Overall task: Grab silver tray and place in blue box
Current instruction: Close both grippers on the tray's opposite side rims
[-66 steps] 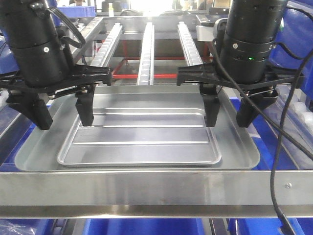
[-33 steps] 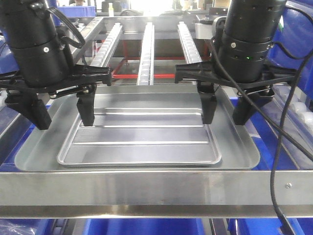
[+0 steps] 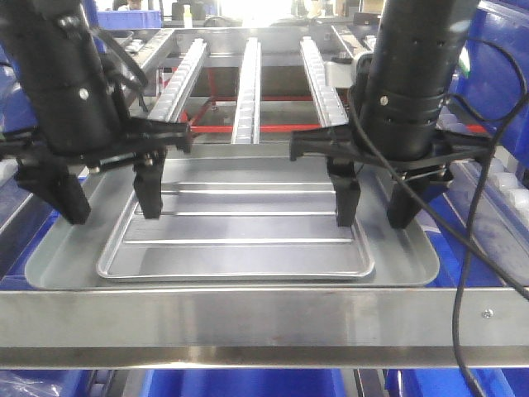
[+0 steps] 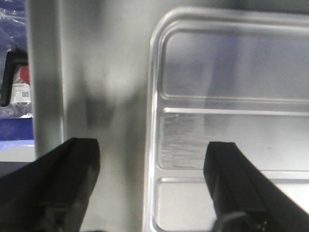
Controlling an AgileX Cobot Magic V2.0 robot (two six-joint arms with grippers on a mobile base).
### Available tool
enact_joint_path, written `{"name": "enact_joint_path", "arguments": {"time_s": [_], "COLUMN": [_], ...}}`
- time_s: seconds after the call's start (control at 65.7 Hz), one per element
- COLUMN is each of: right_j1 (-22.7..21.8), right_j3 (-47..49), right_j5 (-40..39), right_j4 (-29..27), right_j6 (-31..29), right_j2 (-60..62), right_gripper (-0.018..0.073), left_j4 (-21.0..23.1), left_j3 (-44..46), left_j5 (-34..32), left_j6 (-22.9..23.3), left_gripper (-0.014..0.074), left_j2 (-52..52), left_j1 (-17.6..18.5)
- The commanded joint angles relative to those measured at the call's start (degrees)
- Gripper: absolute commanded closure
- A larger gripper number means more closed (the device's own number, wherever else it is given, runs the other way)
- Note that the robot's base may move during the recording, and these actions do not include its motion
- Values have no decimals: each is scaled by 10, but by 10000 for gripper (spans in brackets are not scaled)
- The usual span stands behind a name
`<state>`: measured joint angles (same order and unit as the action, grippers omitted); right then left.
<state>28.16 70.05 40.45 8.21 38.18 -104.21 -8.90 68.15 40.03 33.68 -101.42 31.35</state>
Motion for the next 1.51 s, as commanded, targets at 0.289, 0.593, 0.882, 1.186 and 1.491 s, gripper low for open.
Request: {"name": "enact_joint_path", "arguments": {"time_s": [0.289, 0.593, 0.882, 1.186, 1.491], "right_j1": [0, 0, 0, 0, 0], "right_j3": [19, 19, 19, 19, 19], "right_j5": [-26, -29, -30, -27, -27], "right_j4": [4, 4, 4, 4, 4], "right_j6": [0, 0, 0, 0, 0], "right_j2": [14, 13, 12, 5, 5], "right_gripper": [125, 125, 125, 125, 125], "left_j4": [-7, -7, -7, -7, -7], "left_j3": [17, 17, 17, 17, 17], "left_j5": [-13, -9, -8, -1, 0], "left_j6": [6, 6, 6, 6, 6], "left_gripper": [228, 228, 228, 228, 252], "left_j2": [-4, -6, -6, -6, -6], "left_j1": [5, 5, 5, 5, 5]}}
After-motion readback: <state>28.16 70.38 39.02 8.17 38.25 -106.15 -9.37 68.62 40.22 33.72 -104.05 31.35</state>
